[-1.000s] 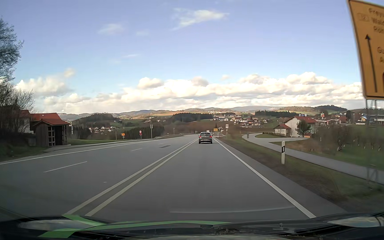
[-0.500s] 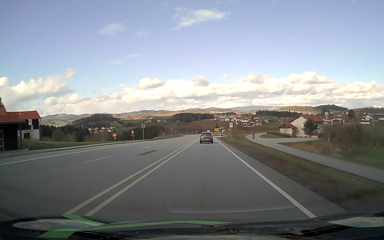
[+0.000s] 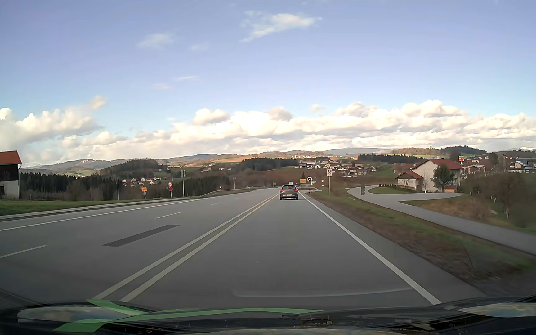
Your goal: Follow the waypoints while adhering to traffic rules and regulations
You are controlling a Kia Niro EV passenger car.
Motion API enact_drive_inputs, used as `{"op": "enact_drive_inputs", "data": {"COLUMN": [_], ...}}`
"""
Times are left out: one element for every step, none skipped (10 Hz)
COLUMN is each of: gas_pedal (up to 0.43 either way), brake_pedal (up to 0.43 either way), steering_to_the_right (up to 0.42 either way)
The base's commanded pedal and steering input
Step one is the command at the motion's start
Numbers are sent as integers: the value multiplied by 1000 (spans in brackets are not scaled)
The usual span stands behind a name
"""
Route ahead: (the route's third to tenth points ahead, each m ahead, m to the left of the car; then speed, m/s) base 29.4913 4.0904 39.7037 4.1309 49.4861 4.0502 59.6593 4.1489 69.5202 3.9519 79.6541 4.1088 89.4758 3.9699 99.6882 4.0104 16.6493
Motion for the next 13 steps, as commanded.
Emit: {"op": "enact_drive_inputs", "data": {"gas_pedal": [0,0,0,20,20,20,20,28,39,67,67,79,79], "brake_pedal": [0,0,0,0,0,0,0,0,0,0,0,0,0], "steering_to_the_right": [-3,-3,-2,-1,-1,-1,-1,-1,-1,-1,-1,-1,-1]}}
